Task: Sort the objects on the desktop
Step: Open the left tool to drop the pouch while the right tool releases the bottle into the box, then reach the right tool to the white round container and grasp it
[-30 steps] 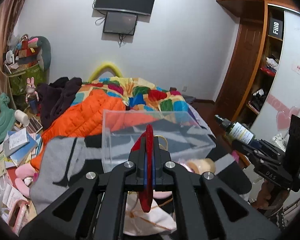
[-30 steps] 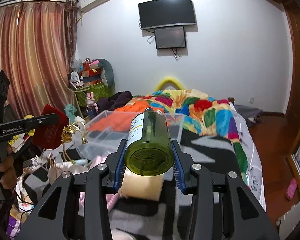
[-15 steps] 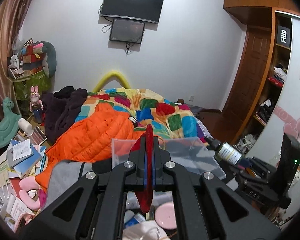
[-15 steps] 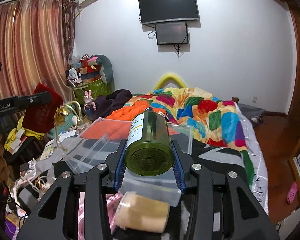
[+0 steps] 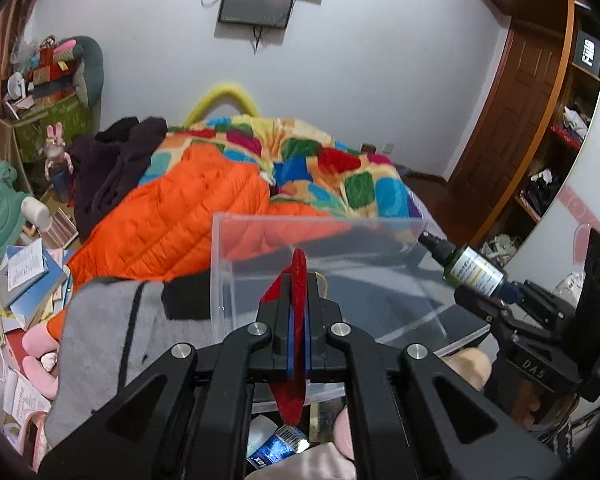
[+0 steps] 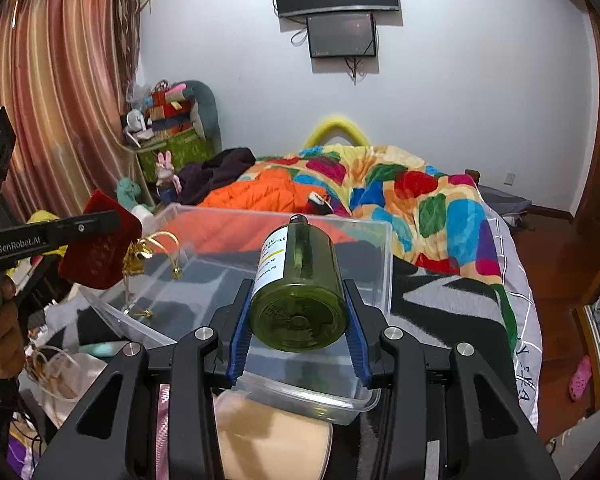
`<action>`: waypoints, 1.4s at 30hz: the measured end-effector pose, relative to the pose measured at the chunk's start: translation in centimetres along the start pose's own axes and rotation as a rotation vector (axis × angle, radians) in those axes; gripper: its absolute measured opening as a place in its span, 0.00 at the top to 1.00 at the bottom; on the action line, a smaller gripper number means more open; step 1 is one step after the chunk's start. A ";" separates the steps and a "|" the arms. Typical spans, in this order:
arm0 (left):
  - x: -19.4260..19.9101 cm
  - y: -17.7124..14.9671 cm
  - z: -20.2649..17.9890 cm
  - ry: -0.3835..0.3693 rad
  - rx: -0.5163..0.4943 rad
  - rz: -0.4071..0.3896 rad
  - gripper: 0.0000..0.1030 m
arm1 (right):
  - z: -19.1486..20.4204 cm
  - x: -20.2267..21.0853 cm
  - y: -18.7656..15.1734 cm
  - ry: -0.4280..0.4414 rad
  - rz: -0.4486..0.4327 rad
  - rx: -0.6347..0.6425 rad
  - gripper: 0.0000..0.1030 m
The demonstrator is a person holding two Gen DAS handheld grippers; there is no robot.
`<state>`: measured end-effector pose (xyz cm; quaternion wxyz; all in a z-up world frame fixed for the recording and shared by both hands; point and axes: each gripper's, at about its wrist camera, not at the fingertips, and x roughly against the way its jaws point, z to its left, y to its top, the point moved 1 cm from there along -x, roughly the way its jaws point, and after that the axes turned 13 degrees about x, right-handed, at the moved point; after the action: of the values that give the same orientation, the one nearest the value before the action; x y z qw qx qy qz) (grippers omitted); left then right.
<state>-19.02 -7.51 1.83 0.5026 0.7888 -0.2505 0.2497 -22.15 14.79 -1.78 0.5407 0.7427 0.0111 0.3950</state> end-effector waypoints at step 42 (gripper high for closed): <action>4.7 -2.8 -1.7 0.044 -0.093 -0.018 0.28 | 3.8 3.6 -0.5 -0.111 -0.013 0.137 0.27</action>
<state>-13.88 -5.62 3.63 0.5463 0.7612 -0.2436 0.2506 -17.21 13.61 -0.49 0.4910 0.7985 0.0129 0.3480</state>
